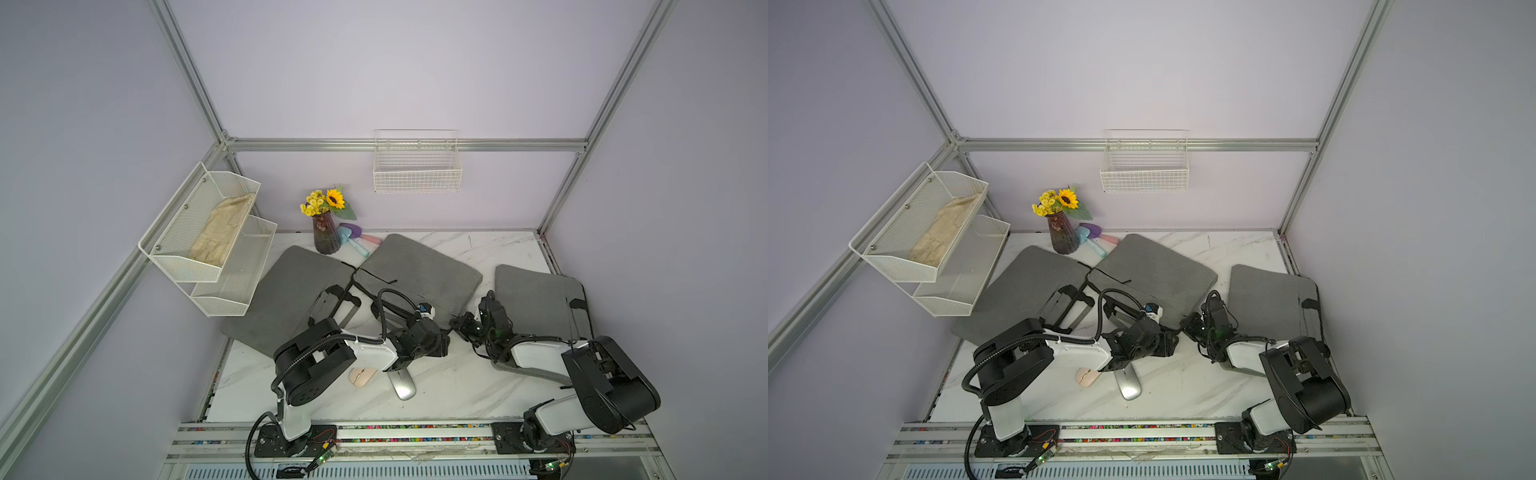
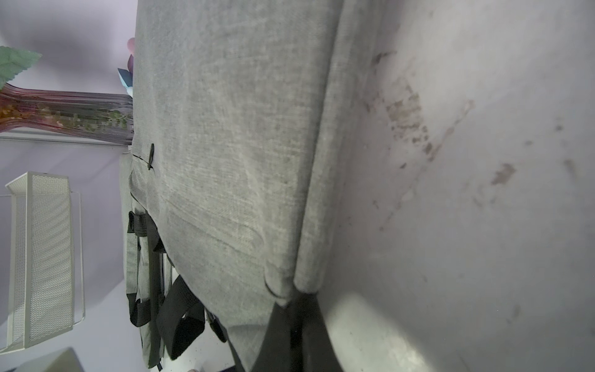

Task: Put the mouse into the laptop bag
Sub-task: Zip the zipper on the zippered laptop bag.

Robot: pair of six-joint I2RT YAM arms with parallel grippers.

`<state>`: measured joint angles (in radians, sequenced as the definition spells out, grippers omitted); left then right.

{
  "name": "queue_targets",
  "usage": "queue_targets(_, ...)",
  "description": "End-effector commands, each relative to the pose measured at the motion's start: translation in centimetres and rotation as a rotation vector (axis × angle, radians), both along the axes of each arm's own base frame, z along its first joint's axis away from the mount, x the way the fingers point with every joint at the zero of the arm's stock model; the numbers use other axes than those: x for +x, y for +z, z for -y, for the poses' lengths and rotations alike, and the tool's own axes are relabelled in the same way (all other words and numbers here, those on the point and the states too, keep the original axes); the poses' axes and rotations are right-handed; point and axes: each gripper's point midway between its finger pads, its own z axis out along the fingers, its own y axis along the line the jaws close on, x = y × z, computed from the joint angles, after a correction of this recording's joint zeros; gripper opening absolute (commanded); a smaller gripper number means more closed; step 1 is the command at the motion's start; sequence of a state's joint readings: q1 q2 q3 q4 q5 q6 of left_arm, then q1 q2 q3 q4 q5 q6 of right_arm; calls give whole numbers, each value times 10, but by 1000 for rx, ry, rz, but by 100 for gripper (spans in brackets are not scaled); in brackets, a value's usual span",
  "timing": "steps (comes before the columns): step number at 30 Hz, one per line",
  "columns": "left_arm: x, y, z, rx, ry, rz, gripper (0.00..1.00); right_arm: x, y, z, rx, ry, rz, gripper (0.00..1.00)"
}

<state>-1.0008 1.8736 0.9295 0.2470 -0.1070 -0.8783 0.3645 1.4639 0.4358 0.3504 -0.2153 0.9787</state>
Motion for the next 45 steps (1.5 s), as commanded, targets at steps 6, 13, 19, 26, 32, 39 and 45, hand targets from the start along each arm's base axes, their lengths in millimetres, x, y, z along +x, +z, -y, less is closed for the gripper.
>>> queue_targets(6, 27, -7, 10, -13, 28, 63, 55, 11, 24, -7, 26, 18, 65, 0)
queue_targets(13, 26, -15, 17, -37, 2, 71, 42, 12, 24, -9, 33, 23, 65, 0)
queue_targets(19, 25, -20, 19, -41, -9, 60, 25, 14, 25, -8, 29, 14, 67, 0)
queue_targets(26, 22, -24, 11, -26, 3, 52, 10, 17, 25, -7, 24, 8, 68, 0)
queue_targets(32, 20, -26, 8, -15, 9, 55, 8, 17, 28, -8, 31, 11, 74, 0)
queue_targets(39, 15, -28, 15, 2, -12, 80, 33, 18, 35, -9, 45, 8, 85, 0)
queue_targets(45, 17, -32, 18, 6, -9, 84, 29, 16, 38, -10, 61, 7, 92, 0)
